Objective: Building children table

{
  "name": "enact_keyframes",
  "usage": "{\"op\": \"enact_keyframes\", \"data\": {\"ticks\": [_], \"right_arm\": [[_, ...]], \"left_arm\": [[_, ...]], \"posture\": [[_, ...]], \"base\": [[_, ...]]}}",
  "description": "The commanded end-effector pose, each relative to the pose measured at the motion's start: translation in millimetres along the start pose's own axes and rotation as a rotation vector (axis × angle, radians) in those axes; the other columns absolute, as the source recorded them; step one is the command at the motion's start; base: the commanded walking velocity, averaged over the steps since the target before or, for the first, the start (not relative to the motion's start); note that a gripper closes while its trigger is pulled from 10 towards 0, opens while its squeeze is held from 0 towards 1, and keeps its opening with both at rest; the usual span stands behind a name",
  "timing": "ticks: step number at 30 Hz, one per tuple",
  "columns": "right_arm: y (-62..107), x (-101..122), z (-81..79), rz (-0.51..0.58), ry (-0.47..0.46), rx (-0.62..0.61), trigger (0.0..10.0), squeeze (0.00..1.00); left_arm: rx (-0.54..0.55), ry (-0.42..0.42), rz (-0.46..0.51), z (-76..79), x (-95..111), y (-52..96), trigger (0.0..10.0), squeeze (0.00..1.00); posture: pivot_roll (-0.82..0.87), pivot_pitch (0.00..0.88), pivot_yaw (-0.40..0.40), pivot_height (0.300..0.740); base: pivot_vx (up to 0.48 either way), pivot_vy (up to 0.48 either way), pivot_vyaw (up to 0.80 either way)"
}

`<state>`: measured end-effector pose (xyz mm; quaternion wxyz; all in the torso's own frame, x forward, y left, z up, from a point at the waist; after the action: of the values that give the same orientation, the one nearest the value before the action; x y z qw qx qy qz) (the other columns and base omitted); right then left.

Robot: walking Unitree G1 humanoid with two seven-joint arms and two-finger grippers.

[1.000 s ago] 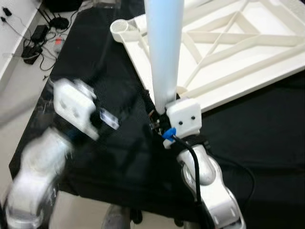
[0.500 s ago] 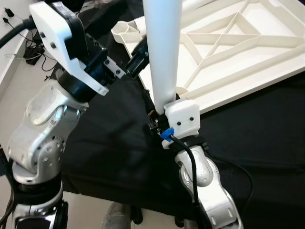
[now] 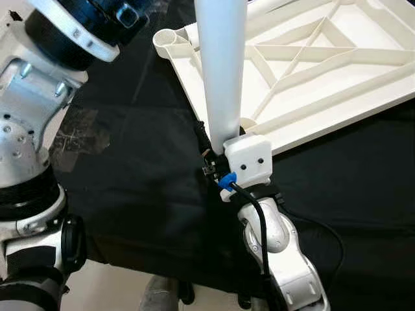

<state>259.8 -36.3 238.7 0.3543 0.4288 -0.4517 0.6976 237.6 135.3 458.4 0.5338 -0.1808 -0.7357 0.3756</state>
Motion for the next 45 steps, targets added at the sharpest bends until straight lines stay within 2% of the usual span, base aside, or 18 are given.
{"op": "enact_keyframes", "data": {"ticks": [1, 4, 6, 7, 9, 10, 11, 12, 15, 20, 22, 25, 29, 37, 38, 39, 40, 45], "right_arm": [[5.5, -33.0, -9.7, -0.164, -0.015, 0.041, 10.0, 0.00], [5.4, -32.9, -9.8, -0.163, -0.015, 0.041, 10.0, 0.00], [5.1, -32.9, -9.9, -0.163, -0.015, 0.042, 10.0, 0.00], [5.1, -32.9, -9.9, -0.163, -0.015, 0.042, 10.0, 0.00], [5.0, -32.9, -10.2, -0.164, -0.015, 0.042, 10.0, 0.00], [5.0, -32.9, -10.2, -0.164, -0.015, 0.042, 10.0, 0.00], [5.1, -32.9, -10.3, -0.164, -0.016, 0.042, 10.0, 0.00], [5.1, -33.0, -10.3, -0.164, -0.016, 0.041, 10.0, 0.00], [4.7, -32.9, -10.4, -0.165, -0.016, 0.041, 10.0, 0.00], [4.4, -33.0, -10.3, -0.165, -0.017, 0.040, 10.0, 0.00], [3.9, -33.1, -10.0, -0.165, -0.018, 0.038, 10.0, 0.00], [3.8, -33.1, -9.9, -0.165, -0.019, 0.038, 10.0, 0.00], [3.6, -33.0, -10.3, -0.165, -0.020, 0.036, 10.0, 0.00], [3.6, -32.8, -10.8, -0.166, -0.022, 0.036, 10.0, 0.00], [3.4, -32.7, -10.8, -0.166, -0.022, 0.036, 10.0, 0.00], [3.3, -32.7, -10.9, -0.166, -0.023, 0.036, 10.0, 0.00], [3.2, -32.6, -10.8, -0.166, -0.024, 0.035, 10.0, 0.00], [2.9, -32.3, -10.8, -0.165, -0.025, 0.034, 10.0, 0.00]], "left_arm": [[-0.115, 0.028, 0.062, 14.7, 20.1, -2.5, 10.0, 0.00], [-0.133, 0.036, 0.065, 16.3, 22.3, -2.9, 10.0, 0.00], [-0.203, 0.088, 0.054, 22.8, 25.7, -3.0, 10.0, 0.00], [-0.203, 0.088, 0.054, 22.8, 25.7, -3.0, 10.0, 0.00], [-0.282, 0.146, 0.014, 30.3, 26.3, -1.6, 10.0, 0.00], [-0.282, 0.146, 0.014, 30.3, 26.3, -1.6, 10.0, 0.00], [-0.312, 0.160, -0.041, 33.7, 22.3, 1.0, 10.0, 0.00], [-0.317, 0.173, -0.053, 34.5, 20.8, 2.0, 10.0, 0.00], [-0.319, 0.189, -0.073, 34.7, 18.5, 4.2, 10.0, 0.00], [-0.308, 0.161, -0.127, 32.7, 12.4, 6.5, 10.0, 0.00], [-0.279, 0.116, -0.229, 28.2, -2.2, 10.0, 10.0, 0.00], [-0.270, 0.102, -0.261, 27.0, -6.8, 11.4, 10.0, 0.00], [-0.216, 0.093, -0.372, 20.2, -26.3, 22.2, 10.0, 0.00], [-0.183, 0.114, -0.410, 14.7, -42.8, 28.8, 10.0, 0.00], [-0.188, 0.128, -0.427, 14.3, -49.2, 30.7, 7.8, 0.00], [-0.192, 0.141, -0.441, 14.3, -54.3, 32.3, 6.4, 0.00], [-0.199, 0.148, -0.451, 14.6, -58.9, 33.5, 0.3, 0.00], [-0.215, 0.139, -0.485, 15.5, -66.3, 35.6, 0.0, 0.00]], "posture": [[0.05, 0.358, 0.075, 0.740], [0.05, 0.358, 0.075, 0.740], [0.05, 0.360, 0.074, 0.740], [0.05, 0.360, 0.074, 0.740], [0.05, 0.359, 0.074, 0.740], [0.05, 0.359, 0.074, 0.740], [0.05, 0.359, 0.074, 0.740], [0.05, 0.359, 0.074, 0.740], [0.05, 0.364, 0.076, 0.740], [0.05, 0.365, 0.076, 0.740], [0.05, 0.365, 0.079, 0.740], [0.05, 0.365, 0.079, 0.740], [0.05, 0.366, 0.081, 0.740], [0.05, 0.368, 0.082, 0.740], [0.05, 0.368, 0.084, 0.740], [0.05, 0.368, 0.084, 0.740], [0.05, 0.369, 0.083, 0.740], [0.05, 0.372, 0.084, 0.740]], "base": [[0.000, 0.000, 0.00], [0.000, 0.000, 0.00], [0.000, 0.000, 0.00], [0.000, 0.000, 0.00], [0.000, 0.000, 0.00], [0.000, 0.000, 0.00], [0.000, 0.000, 0.00], [0.000, 0.000, 0.00], [0.000, 0.000, 0.00], [0.000, 0.000, 0.00], [0.000, 0.000, 0.00], [0.000, 0.000, 0.00], [0.000, 0.000, 0.00], [0.000, 0.000, 0.00], [0.000, 0.000, 0.00], [0.000, 0.000, 0.00], [0.000, 0.000, 0.00], [0.000, 0.000, 0.00]]}}
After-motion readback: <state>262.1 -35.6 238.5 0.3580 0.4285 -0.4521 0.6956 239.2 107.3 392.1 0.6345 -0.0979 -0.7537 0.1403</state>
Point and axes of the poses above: a point about 5 cm out from each wrist's last joint towards the gripper, its own y axis pointing back from the gripper into the wrist, its own x axis along the axis of the wrist's last joint, z = x × y, the point moved 2 cm from there along -y, pointing out of the wrist towards the gripper
